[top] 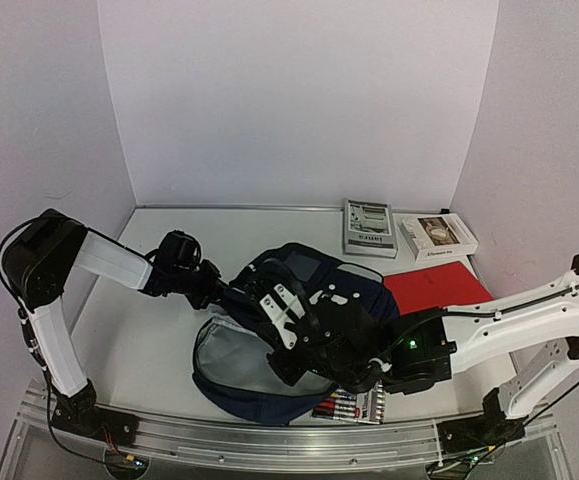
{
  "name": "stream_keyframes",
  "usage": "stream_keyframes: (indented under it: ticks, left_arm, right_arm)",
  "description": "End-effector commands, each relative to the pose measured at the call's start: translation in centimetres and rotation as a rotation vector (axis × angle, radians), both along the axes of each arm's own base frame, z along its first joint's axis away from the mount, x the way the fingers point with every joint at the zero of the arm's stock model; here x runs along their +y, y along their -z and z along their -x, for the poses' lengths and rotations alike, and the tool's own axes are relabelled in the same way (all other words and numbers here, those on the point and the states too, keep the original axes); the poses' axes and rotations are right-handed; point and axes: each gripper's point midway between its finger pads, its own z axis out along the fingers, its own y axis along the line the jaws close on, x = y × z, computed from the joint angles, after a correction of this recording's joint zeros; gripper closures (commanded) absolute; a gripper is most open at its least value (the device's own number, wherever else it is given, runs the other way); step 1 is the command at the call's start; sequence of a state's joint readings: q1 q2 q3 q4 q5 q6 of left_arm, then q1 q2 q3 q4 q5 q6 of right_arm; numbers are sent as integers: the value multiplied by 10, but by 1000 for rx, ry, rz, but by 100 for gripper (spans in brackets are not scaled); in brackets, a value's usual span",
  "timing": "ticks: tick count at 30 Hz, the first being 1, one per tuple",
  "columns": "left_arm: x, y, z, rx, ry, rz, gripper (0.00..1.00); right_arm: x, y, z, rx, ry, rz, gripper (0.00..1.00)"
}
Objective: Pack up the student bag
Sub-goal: Unzip the student bag at the center of the board.
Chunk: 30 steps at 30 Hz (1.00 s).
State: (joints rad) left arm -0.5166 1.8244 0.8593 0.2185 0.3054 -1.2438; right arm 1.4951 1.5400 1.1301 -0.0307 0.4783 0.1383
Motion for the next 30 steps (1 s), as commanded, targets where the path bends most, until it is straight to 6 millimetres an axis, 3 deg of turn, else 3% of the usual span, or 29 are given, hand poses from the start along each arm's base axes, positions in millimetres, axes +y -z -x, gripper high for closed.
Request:
stream_keyframes:
  ticks: [1, 7, 10, 12, 16, 18, 22, 25, 30]
  left_arm:
    - [-5, -10, -21, -63, 18, -38, 100]
    - [-12, -13, -32, -92, 27, -10, 100]
    - [-8, -25, -42, -138, 28, 30, 99]
    - [5, -36, -48, -172, 17, 33, 90]
    - [35, -61, -48, -241, 2, -48, 58]
    - [53, -72, -42, -257, -1, -126, 45]
    - [98, -73, -17, -210, -48, -254, 25]
    - [123, -74, 9, -187, -91, -295, 18]
    - [137, -70, 53, -136, -86, -307, 15]
  right_arm:
    - [21, -48, 9, -15, -34, -157, 100]
    - [18, -69, 8, 20, -2, -296, 100]
    - [4, -75, -10, -4, 130, -328, 100]
    - [-6, -76, -23, -32, 225, -334, 100]
    - [-8, -73, -50, -35, 336, -326, 100]
    - [-4, -71, -63, -29, 376, -327, 100]
    - [0, -67, -96, -20, 485, -328, 100]
    - [1, -62, -124, -2, 549, -340, 100]
    - [10, -57, -165, 17, 603, -364, 100]
